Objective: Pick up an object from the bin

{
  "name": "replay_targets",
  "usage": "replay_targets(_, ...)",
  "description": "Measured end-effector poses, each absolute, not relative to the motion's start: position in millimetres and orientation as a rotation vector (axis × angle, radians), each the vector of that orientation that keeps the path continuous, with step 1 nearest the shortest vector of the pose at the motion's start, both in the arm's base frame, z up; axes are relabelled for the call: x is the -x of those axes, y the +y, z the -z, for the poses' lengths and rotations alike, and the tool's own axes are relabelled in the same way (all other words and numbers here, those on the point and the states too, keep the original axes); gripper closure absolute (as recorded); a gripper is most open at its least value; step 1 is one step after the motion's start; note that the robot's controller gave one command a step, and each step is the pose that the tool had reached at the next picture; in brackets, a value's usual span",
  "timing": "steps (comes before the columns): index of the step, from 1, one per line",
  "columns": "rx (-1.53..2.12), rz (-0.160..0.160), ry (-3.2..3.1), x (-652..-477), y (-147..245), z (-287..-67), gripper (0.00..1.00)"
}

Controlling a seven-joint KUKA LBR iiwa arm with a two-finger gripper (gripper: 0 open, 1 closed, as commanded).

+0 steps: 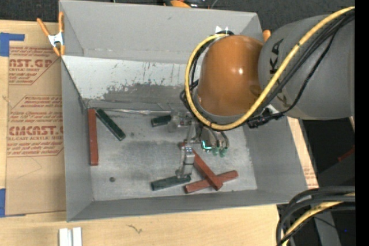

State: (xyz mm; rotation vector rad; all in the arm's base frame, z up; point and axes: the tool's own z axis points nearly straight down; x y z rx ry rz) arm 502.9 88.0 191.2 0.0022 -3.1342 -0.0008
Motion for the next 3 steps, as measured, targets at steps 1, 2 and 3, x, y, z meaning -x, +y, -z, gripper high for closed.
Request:
replay_targets(1,0.027,0.0,-3.132,-483.8,84,-115,0.0)
replay_targets(2,0.275,0.003,-3.133,-482.7,82,-70,0.0)
replay_targets(3,0.273,0.002,-3.129,-481.7,82,-70,1.0)
